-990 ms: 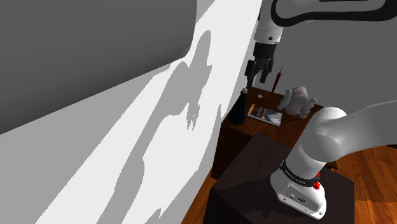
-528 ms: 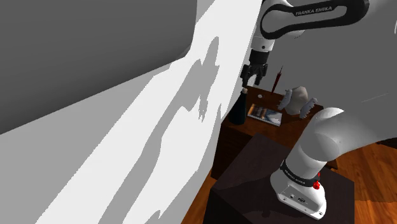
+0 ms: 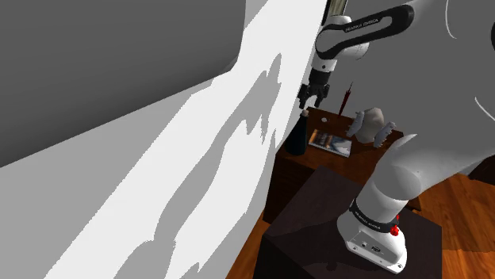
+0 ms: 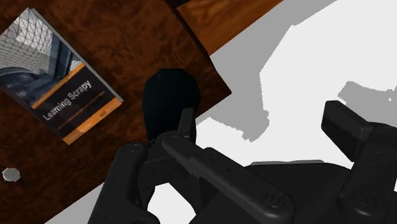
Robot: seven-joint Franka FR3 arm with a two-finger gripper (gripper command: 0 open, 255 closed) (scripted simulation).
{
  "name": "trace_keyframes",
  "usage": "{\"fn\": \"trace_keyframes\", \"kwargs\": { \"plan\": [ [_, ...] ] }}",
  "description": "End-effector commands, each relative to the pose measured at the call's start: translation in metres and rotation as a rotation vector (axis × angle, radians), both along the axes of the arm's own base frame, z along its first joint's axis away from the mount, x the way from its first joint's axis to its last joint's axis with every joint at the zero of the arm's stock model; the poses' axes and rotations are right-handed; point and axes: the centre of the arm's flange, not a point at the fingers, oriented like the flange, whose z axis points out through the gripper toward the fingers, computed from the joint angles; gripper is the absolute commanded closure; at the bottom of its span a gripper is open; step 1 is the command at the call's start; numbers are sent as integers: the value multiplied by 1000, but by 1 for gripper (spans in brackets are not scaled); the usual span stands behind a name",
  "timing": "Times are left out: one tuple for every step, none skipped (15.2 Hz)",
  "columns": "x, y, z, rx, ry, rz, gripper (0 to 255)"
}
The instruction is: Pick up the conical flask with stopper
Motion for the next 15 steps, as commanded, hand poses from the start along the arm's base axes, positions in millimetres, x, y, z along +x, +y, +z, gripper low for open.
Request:
{"fn": "trace_keyframes", "kwargs": {
  "plan": [
    [8,-20,-13,0,-13,-20,0],
    [12,-30,-19,0,-19,-30,0],
    [15,-41,-25,1,-24,-40,0],
    [19,-52,-31,2,-30,-49,0],
    [23,-63,-37,2,-36,-59,0],
    [26,-73,-43,3,-42,-69,0],
    [30,-84,-49,4,-48,-79,0],
    [33,-95,-55,4,-54,-89,0],
    [37,-106,-61,5,-60,-98,0],
    [40,-117,-67,6,-66,-108,0],
    [41,-119,-68,6,-67,-110,0],
    [41,-119,-73,6,-67,-110,0],
    [41,-119,-79,6,-67,-110,0],
    [41,-119,-84,6,-67,-110,0],
    [41,-119,-89,6,-67,-110,0]
  ]
}}
